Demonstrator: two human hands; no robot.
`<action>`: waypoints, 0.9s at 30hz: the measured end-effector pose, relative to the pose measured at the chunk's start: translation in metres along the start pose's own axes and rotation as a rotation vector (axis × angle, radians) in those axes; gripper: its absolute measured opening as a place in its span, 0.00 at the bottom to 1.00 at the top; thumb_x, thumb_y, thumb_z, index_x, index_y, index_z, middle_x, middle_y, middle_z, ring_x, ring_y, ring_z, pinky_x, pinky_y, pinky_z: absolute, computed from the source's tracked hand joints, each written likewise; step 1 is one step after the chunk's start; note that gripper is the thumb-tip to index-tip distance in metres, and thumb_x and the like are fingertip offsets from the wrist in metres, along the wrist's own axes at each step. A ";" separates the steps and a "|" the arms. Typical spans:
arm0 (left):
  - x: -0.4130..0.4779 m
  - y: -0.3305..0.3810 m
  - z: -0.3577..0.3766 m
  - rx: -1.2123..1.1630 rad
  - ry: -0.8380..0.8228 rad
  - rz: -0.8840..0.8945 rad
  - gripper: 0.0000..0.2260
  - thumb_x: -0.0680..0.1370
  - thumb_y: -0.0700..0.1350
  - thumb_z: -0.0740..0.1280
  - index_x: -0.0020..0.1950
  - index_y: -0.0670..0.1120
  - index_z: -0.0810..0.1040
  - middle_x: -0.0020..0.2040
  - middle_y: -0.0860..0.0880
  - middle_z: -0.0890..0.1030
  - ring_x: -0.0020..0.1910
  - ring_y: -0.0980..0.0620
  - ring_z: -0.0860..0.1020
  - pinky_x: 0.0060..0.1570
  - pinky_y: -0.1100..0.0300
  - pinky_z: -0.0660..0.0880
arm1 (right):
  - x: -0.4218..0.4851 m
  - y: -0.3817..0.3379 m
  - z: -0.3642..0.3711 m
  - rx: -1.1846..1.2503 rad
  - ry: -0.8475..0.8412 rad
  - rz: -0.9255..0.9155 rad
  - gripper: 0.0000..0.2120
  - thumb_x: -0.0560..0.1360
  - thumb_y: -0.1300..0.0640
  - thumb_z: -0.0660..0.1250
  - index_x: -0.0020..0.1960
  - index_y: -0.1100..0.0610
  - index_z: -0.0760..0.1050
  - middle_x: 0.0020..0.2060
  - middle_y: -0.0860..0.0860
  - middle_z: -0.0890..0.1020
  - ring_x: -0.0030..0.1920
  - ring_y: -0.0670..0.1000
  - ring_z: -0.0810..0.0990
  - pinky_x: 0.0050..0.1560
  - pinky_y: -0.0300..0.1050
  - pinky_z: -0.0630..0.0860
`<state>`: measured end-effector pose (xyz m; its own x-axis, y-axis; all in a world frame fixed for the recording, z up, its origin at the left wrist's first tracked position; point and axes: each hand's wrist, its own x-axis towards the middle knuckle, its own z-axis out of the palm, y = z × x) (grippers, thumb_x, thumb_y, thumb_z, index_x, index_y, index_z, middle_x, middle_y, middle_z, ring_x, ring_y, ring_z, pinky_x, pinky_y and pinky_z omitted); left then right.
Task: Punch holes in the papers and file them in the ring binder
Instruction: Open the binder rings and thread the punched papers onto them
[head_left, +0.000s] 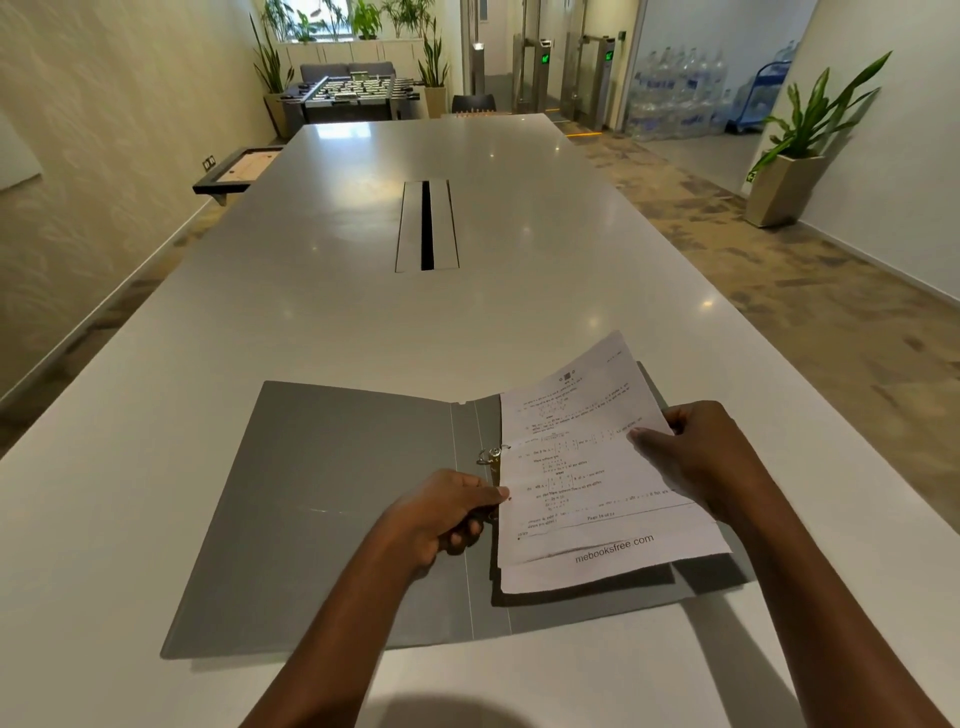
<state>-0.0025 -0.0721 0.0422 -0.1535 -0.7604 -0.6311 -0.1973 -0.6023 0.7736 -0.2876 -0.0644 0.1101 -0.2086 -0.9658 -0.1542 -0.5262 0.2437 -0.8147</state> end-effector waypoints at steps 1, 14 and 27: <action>0.001 -0.001 0.000 -0.003 -0.008 -0.001 0.10 0.80 0.45 0.73 0.53 0.37 0.86 0.48 0.40 0.88 0.29 0.55 0.71 0.27 0.63 0.66 | 0.000 0.001 0.001 0.006 -0.003 0.004 0.11 0.80 0.59 0.70 0.59 0.64 0.83 0.62 0.59 0.85 0.32 0.49 0.84 0.25 0.30 0.74; 0.007 -0.003 0.001 0.065 -0.019 0.036 0.07 0.80 0.43 0.74 0.49 0.39 0.87 0.39 0.45 0.85 0.29 0.56 0.74 0.27 0.64 0.72 | -0.002 0.001 0.001 0.001 -0.018 0.026 0.11 0.79 0.58 0.70 0.57 0.64 0.84 0.63 0.59 0.84 0.31 0.49 0.82 0.25 0.30 0.73; 0.008 0.004 0.005 0.102 -0.031 0.018 0.07 0.80 0.40 0.73 0.52 0.37 0.86 0.43 0.42 0.87 0.28 0.56 0.75 0.26 0.65 0.71 | 0.002 0.009 -0.001 -0.071 0.010 0.003 0.10 0.78 0.57 0.70 0.56 0.61 0.85 0.50 0.57 0.88 0.27 0.47 0.81 0.24 0.34 0.74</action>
<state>-0.0098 -0.0792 0.0406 -0.1877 -0.7618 -0.6200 -0.2911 -0.5597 0.7758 -0.2940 -0.0635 0.1029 -0.2184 -0.9642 -0.1504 -0.5831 0.2525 -0.7722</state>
